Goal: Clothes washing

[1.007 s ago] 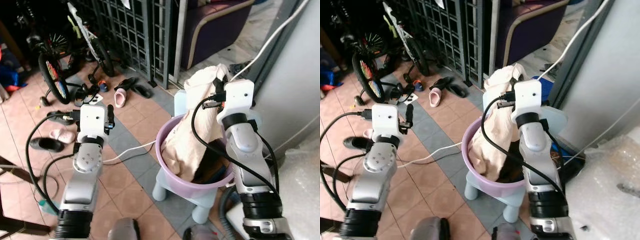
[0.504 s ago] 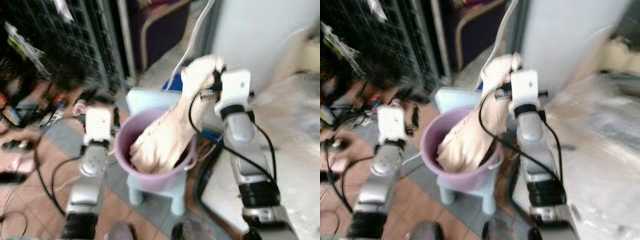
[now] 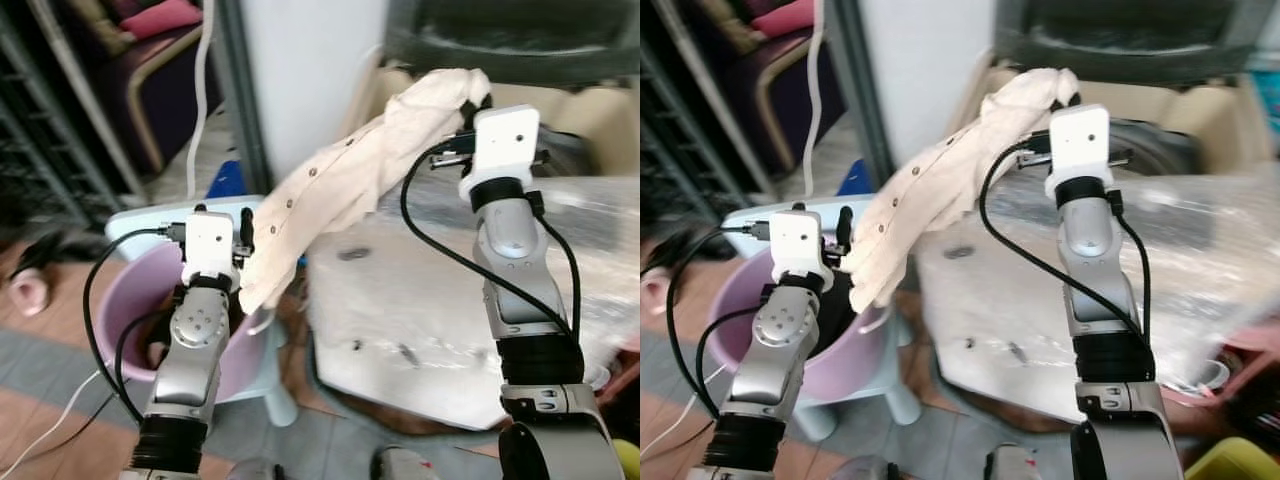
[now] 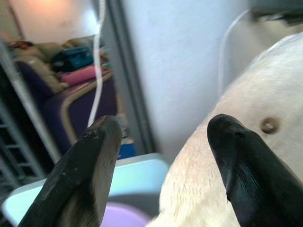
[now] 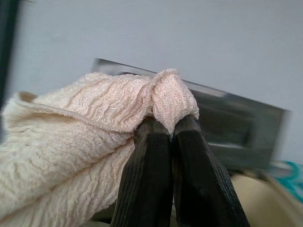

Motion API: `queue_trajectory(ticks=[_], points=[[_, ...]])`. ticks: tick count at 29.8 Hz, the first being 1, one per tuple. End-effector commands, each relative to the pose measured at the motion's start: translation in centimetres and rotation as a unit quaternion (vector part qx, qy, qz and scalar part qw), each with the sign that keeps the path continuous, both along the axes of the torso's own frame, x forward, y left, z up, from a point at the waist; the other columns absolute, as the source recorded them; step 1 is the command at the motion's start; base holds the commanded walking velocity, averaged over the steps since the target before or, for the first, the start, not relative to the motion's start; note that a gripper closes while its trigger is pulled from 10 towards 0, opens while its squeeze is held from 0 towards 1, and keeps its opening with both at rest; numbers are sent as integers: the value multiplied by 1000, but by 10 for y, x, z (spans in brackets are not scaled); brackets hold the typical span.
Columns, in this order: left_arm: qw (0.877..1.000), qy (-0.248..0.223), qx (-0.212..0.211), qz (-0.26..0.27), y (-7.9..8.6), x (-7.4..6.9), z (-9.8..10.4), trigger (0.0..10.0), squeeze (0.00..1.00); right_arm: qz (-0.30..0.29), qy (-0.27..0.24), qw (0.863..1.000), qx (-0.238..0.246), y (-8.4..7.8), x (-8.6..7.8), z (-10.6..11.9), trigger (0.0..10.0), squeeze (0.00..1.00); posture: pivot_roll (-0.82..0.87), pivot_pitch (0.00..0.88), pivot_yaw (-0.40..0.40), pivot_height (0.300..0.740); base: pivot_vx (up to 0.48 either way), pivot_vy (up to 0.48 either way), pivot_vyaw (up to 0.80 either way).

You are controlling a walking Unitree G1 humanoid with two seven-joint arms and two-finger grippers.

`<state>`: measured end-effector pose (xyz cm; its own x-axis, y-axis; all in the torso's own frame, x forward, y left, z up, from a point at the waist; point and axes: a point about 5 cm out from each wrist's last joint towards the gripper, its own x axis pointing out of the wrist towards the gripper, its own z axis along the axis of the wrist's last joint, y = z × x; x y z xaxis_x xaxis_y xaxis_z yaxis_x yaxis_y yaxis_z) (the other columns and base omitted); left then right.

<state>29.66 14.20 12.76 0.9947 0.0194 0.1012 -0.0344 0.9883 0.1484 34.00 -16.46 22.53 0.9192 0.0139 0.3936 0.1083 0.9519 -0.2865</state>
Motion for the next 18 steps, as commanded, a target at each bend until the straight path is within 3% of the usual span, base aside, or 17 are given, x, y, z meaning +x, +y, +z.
queue_trajectory(ticks=[1,12,18], points=[[1000,-1,0,11,6,2,1,10000,0,-3,-18,1000,-2,0,3,10,10000,0,-38,0,56,740,0,0,-781],[999,-1,-36,16,9,-5,-1,10000,0,-28,5,999,14,-13,8,4,10000,0,-39,0,52,740,0,0,-765],[999,-10,-41,12,8,-4,1,10000,0,-2,2,1000,8,-7,12,7,10000,0,-40,0,50,740,0,0,0]])
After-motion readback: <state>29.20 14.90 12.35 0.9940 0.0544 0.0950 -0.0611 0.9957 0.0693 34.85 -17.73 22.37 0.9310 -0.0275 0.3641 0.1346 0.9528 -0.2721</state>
